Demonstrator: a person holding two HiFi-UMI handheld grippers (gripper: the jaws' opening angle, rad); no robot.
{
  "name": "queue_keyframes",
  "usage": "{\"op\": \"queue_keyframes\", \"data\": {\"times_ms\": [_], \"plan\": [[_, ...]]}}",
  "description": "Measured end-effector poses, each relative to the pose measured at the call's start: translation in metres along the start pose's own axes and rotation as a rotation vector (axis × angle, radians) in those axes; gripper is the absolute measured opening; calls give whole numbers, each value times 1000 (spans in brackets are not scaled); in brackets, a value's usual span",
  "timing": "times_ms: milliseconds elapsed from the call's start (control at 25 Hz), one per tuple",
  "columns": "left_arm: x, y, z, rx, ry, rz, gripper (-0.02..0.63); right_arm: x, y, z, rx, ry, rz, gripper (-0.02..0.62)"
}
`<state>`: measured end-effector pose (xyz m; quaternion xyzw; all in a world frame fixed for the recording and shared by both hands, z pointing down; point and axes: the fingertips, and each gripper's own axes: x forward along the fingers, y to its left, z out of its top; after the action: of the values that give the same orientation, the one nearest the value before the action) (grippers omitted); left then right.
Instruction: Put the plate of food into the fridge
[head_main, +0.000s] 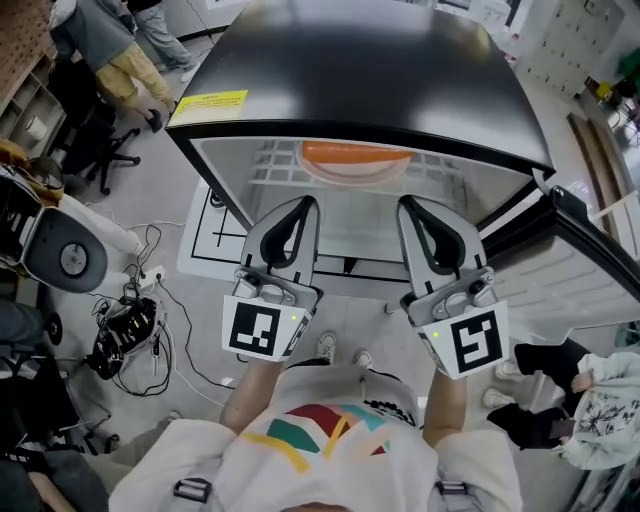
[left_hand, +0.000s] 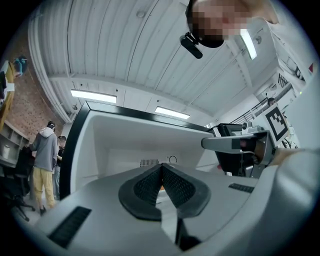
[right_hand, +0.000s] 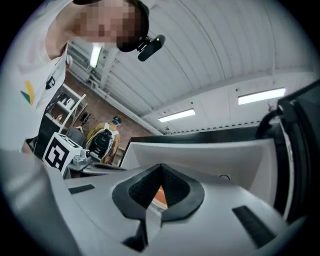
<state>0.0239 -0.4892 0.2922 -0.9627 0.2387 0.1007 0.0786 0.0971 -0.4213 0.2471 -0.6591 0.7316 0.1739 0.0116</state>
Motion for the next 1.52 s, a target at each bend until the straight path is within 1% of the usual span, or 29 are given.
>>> {"op": "queue_keyframes", "data": {"times_ms": [80, 200, 280, 400, 480, 560, 720, 880, 1080, 1280, 1520], "plan": [[-2, -7, 1, 4, -1, -5, 6, -13, -5, -5, 36, 0, -76, -2], [-5, -13, 4, 1, -3, -1, 6, -32, -13, -9, 45, 11, -202, -2], [-8, -14, 5, -10, -3, 13, 6, -43, -14, -10, 75, 0, -244, -2], [-12, -17, 4, -15, 0, 24, 6, -53, -15, -19, 121, 2, -271, 0], [-14, -20, 4, -9, 2, 28, 6, -56, -14, -25, 150, 13, -273, -2], [-16, -22, 4, -2, 5, 33, 6, -55, -8, -31, 167, 25, -254, -2], [-17, -24, 4, 4, 12, 41, 6, -49, 3, -37, 135, 55, -223, -2], [-17, -24, 7, 12, 6, 46, 6, -46, 6, -37, 132, 60, -201, -2], [-18, -24, 7, 7, 7, 57, 6, -44, 8, -38, 107, 71, -191, -2], [-18, -25, 9, 15, -2, 58, 6, -44, 5, -37, 106, 64, -192, -2], [-20, -21, 10, 15, -10, 68, 6, -40, 11, -32, 72, 57, -173, -2]]}}
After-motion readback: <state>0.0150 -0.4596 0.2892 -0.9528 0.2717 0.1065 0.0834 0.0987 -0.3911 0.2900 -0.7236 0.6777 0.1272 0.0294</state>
